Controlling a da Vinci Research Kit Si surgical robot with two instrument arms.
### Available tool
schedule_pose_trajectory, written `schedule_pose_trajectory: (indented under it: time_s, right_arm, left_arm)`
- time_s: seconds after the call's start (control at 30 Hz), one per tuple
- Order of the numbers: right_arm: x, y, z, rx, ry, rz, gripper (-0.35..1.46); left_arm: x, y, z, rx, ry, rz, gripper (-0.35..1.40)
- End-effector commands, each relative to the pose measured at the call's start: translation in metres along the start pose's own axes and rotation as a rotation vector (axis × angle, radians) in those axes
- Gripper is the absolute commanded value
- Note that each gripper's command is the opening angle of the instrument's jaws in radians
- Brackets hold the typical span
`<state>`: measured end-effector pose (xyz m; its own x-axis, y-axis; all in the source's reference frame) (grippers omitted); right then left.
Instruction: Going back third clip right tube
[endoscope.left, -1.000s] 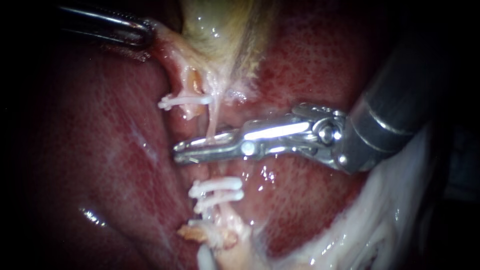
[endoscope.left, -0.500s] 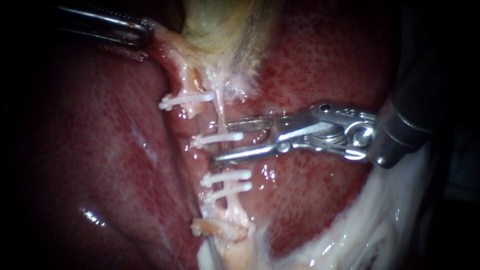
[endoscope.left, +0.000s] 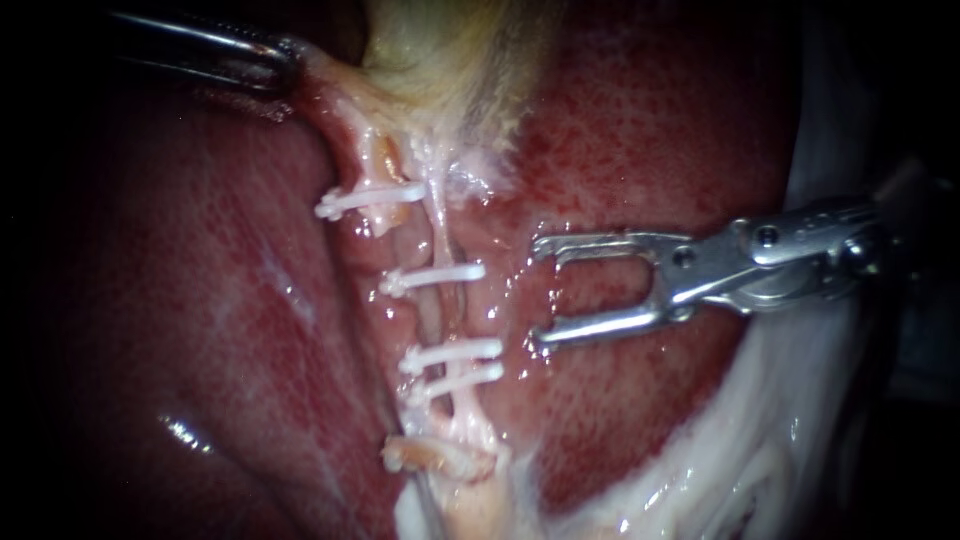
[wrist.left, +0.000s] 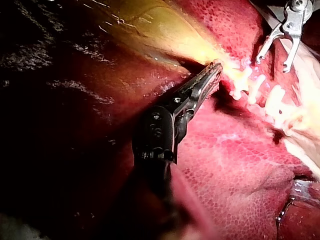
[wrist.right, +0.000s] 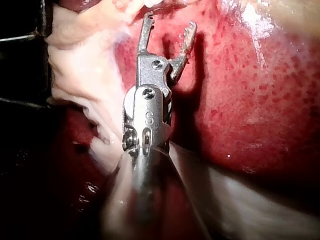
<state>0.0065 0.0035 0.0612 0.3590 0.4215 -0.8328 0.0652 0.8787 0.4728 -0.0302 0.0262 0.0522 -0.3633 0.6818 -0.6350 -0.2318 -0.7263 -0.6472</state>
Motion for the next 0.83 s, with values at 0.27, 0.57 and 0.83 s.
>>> schedule_pose_trajectory:
  time_s: [0.27,0.57,0.83]
  right_arm:
    - [-0.0003,0.0001,-0.0015,0.009,-0.012,-0.018,0.5]
    - [-0.0004,0.0,-0.0016,0.012,-0.011,-0.019,0.5]
    - [-0.0002,-0.0001,-0.0015,0.022,-0.01,-0.019,0.5]
  left_arm:
    - [-0.0031,-0.0019,0.0032,0.0,-0.005,0.016,-0.35]
    - [-0.0054,-0.0031,0.0064,-0.018,-0.027,0.0,-0.35]
    - [-0.005,-0.0028,0.0056,-0.022,-0.027,-0.002,-0.35]
